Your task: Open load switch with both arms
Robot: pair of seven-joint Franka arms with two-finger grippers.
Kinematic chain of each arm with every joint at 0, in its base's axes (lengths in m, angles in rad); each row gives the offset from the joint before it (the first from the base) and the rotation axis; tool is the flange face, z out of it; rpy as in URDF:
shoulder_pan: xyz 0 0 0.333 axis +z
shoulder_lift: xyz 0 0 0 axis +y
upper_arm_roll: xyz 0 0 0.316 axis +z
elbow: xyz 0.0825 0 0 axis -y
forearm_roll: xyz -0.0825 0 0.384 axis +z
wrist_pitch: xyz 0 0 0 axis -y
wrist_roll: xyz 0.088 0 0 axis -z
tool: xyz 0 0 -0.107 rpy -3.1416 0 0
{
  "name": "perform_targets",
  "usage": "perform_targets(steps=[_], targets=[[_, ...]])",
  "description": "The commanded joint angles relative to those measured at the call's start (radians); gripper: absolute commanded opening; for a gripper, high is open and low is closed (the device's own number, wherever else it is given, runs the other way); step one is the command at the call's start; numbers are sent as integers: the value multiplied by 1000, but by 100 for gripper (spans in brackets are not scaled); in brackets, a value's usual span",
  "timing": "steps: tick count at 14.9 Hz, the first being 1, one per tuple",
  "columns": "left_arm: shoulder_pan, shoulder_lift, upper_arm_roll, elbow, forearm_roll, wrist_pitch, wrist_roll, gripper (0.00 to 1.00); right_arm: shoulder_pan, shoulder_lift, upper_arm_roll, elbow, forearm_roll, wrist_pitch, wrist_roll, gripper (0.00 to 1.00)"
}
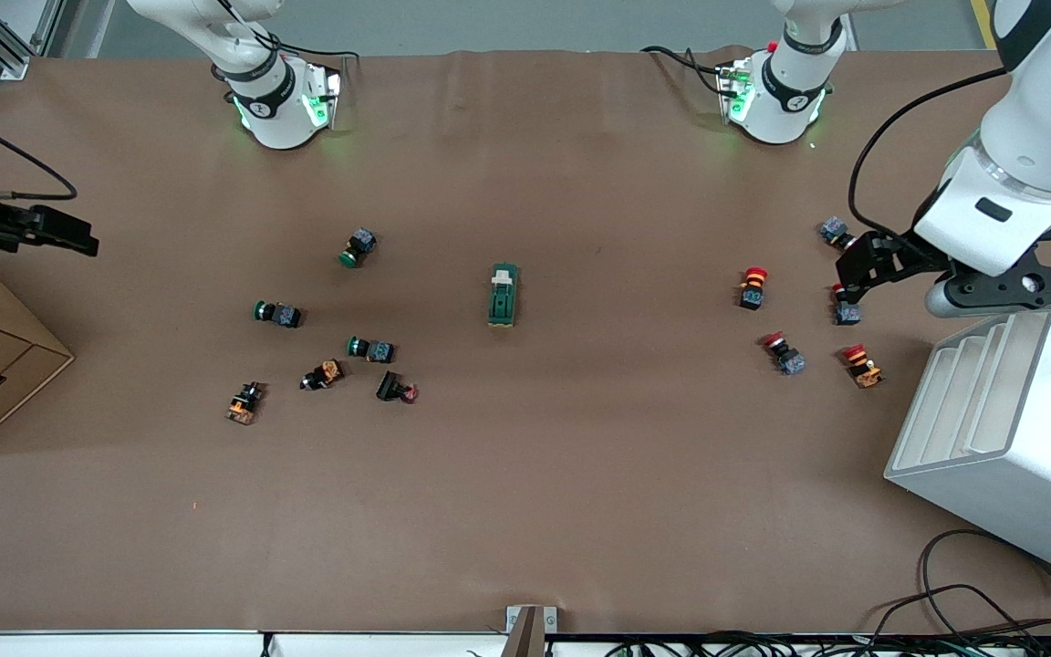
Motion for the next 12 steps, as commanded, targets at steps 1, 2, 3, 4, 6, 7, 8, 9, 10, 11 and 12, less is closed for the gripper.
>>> perform_targets(steps=[1,2,3,4,6,7,8,9,10,11,12], targets=[[-56,-48,93,-36,-25,-11,76,100,-8,-123,3,-115,2,28,4,100],[-119,-72,210,-43,-75,-10,77,100,-11,-149,5,-138,-1,30,0,100],[-144,-83,293,-49,-151,-13,88,100,-23,-168,15,-150,-1,28,0,100],[-145,-103,353,-65,-224,-13,103,100,-31,-182,23,-152,-1,24,0,100],[-159,-143,413,-104,-246,-13,128,100,-31,-215,23,-176,-1,24,0,100],[-159,-161,421,-134,-244,-11,143,100,-31,-238,23,-205,-1,34,1,100],[-153,-183,421,-157,-241,-11,169,100,-31,-260,23,-240,-1,56,1,100],[-153,-204,423,-184,-238,-11,206,100,-29,-278,23,-272,-1,80,1,100],[-153,-236,421,-222,-238,-10,235,100,-29,-288,22,-282,0,85,1,100],[-155,-278,421,-284,-240,11,244,100,-29,-288,21,-282,2,82,3,100],[-155,-319,421,-334,-240,44,245,100,-29,-288,21,-282,5,79,3,100]])
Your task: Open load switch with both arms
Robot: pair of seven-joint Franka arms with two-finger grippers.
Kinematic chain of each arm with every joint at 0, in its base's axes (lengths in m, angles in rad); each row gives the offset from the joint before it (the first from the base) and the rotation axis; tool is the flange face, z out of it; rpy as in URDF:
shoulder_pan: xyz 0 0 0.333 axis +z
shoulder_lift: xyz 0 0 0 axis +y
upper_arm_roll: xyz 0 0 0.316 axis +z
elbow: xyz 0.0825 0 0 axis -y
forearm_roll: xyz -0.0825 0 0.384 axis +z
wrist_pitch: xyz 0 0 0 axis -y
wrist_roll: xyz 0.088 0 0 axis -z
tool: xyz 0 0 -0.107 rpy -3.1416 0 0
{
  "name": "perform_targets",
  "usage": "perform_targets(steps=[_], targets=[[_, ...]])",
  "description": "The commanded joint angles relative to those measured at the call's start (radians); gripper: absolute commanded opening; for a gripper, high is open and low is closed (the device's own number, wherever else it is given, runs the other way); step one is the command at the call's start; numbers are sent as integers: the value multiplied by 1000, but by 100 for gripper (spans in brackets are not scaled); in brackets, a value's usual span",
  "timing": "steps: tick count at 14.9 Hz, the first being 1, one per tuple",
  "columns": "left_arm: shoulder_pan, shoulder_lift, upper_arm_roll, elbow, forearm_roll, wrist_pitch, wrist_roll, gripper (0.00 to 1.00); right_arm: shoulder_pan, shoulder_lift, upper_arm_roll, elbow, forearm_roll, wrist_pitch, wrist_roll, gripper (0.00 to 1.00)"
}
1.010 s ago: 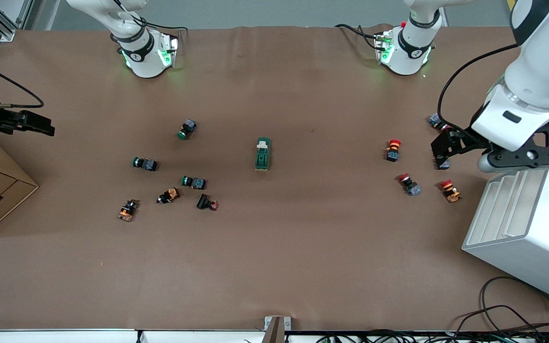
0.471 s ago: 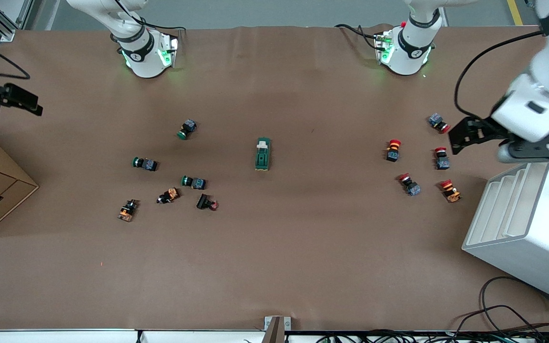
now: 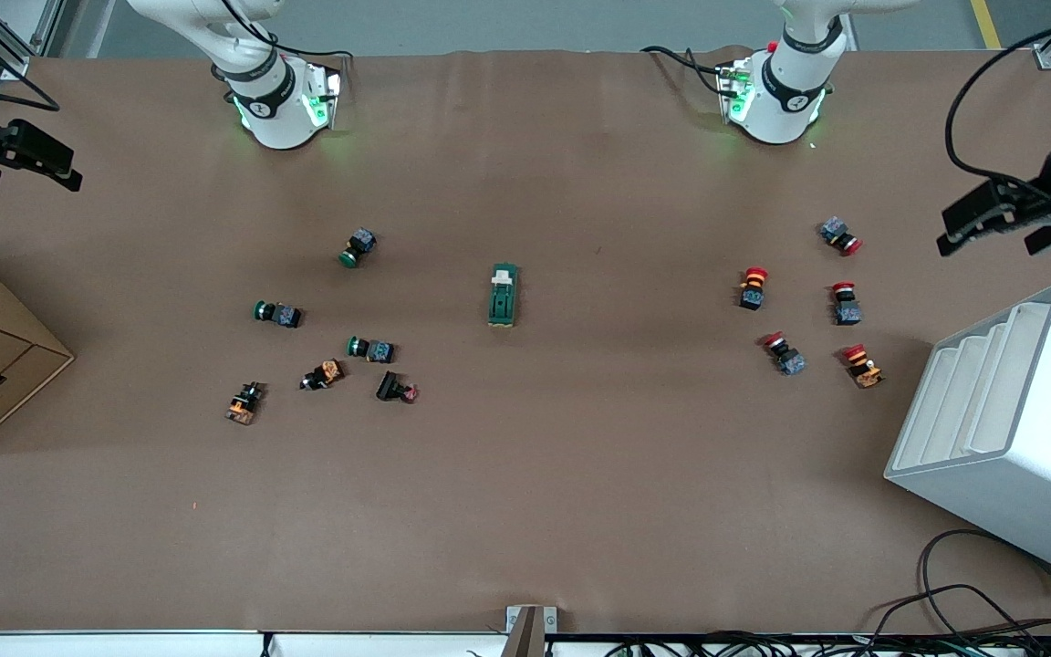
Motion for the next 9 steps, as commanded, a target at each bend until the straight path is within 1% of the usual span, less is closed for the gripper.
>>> perform_targets(steps=[1,5,6,7,9], targets=[[-3,-142,2,-185,-8,68,28,100,-19,-43,17,-53,8,23,3,100],[-2,-165,-7,-200,-7,54,28,100,-17,-41,17,-40,14,14,8,100],[-5,-184,-15,-217,-7,54,28,100,-16,-41,19,-28,14,0,9,100],[0,-193,-37,-227,-7,54,26,100,-17,-41,17,-18,16,-17,12,100],[-2,-188,-47,-214,-7,37,25,100,-16,-43,17,-5,17,-29,15,100]])
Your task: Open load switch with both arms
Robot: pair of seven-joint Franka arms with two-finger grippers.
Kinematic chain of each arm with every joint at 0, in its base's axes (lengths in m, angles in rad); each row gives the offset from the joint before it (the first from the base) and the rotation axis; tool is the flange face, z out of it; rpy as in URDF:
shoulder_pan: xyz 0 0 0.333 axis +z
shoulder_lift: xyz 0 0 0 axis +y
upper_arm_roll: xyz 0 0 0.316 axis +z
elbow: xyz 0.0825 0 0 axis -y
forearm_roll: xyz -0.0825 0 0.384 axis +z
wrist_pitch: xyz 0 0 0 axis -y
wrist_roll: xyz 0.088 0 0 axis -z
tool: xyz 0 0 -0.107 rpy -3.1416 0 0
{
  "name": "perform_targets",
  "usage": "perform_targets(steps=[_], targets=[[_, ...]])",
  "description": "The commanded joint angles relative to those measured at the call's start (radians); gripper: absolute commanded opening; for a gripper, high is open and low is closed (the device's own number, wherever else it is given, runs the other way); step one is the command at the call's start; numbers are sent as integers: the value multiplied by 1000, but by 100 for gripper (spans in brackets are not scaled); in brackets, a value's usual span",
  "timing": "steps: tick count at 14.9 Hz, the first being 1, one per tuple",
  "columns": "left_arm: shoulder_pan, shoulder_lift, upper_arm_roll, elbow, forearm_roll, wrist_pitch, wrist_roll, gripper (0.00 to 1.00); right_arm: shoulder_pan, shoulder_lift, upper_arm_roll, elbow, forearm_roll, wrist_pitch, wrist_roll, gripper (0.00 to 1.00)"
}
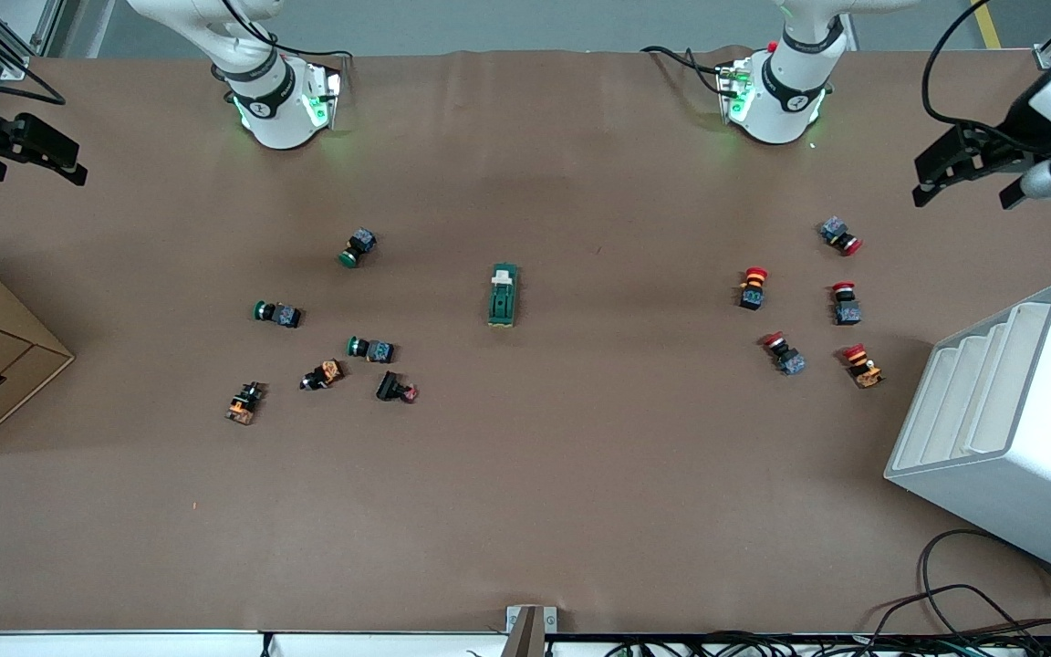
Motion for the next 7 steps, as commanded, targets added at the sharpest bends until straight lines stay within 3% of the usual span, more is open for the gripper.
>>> perform_targets(steps=[1,7], targets=[[3,-17,-14,-6,2,-19,13,100,-17,-23,12,1,38,-15,15,100],[-2,21,-23,33,45,-27,13,100,-16,-23,13,5,44,3,3,100]])
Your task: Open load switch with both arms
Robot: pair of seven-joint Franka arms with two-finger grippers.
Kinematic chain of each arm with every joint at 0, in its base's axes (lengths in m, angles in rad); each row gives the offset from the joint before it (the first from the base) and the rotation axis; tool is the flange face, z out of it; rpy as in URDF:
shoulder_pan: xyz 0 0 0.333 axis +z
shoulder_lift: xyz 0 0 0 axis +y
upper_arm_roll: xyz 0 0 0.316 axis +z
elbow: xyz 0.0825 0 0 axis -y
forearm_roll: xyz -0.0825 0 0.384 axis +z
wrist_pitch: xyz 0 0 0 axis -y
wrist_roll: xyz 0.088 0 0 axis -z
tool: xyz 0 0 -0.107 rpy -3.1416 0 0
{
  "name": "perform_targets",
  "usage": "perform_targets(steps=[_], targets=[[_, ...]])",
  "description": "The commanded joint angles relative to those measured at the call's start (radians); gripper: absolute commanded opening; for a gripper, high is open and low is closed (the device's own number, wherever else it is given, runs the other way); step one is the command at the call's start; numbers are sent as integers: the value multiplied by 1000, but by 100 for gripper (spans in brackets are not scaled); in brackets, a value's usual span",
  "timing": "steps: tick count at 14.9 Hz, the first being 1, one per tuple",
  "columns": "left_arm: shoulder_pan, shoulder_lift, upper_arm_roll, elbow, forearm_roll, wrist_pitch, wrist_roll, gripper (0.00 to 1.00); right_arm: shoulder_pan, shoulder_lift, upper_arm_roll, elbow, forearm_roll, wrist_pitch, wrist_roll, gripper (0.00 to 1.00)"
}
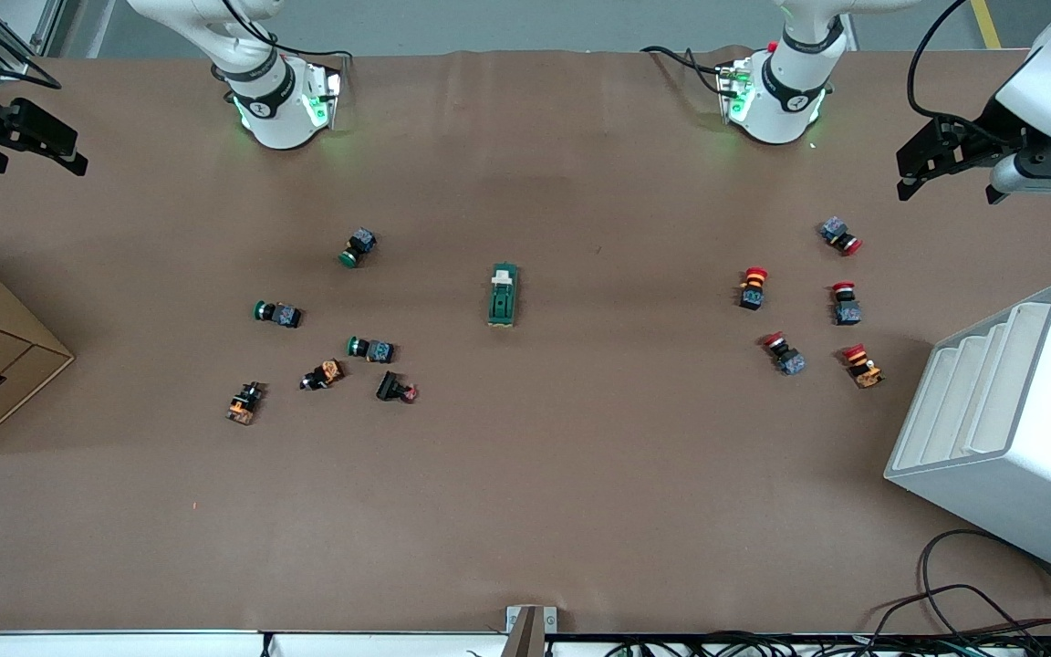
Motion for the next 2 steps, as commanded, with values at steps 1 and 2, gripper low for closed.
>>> perform_targets(steps=[1,2], targets=[[5,23,-2,33,18,-17,16,100,-17,-15,14,-7,5,5,2,100],[9,24,0,33,18,-17,17,100,-17,-15,13,-7,3,3,1,100]])
